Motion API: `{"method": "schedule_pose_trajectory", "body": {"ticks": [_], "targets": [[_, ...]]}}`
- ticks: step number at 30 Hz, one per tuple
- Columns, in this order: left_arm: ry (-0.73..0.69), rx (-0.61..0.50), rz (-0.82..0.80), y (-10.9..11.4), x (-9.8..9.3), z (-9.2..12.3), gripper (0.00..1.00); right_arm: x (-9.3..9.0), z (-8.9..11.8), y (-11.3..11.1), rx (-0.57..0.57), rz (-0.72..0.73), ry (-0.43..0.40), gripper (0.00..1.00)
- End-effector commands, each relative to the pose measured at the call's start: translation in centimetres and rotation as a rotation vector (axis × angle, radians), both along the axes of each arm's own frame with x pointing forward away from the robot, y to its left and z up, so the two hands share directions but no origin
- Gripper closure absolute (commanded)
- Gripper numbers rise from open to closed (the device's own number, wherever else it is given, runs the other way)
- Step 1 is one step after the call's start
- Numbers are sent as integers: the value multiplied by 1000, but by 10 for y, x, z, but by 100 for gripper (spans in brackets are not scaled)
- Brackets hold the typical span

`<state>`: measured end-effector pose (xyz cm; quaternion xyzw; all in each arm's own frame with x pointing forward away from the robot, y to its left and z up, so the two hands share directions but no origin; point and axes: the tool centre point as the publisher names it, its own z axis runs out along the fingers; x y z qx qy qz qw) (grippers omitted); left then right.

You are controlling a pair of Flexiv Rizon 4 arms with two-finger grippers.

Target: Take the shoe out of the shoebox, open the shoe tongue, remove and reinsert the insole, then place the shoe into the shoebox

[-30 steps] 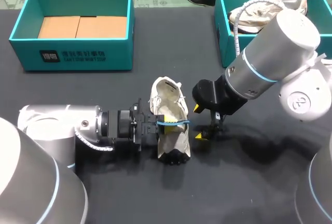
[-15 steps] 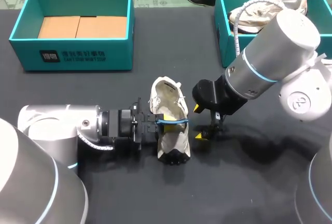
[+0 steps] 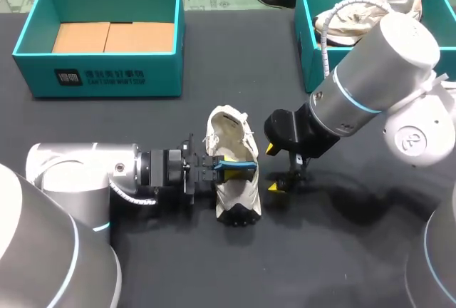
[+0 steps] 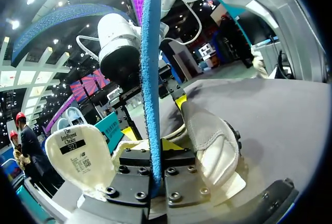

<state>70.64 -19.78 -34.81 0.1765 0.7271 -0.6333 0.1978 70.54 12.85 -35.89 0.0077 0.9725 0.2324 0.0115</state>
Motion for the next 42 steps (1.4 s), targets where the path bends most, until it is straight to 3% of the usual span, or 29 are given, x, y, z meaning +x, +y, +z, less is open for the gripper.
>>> {"method": "schedule_pose_trajectory", "body": {"ticks": [1,9,12,28,42], "targets": [[6,3,-2,-4,2,-6,100,0,-1,1,1,0,-1,0],[20,-17,-11,-6,-3,0,100,0,-1,1,1,0,-1,0],[22,-23,-13,-6,-4,2,80,0,-1,1,1,0,-1,0],[8,-46,-20,-8,-11,17,71,0,-1,1,1,0,-1,0],[3,-24,11,-10,-21,38,70,0,-1,1,1,0,-1,0]]}}
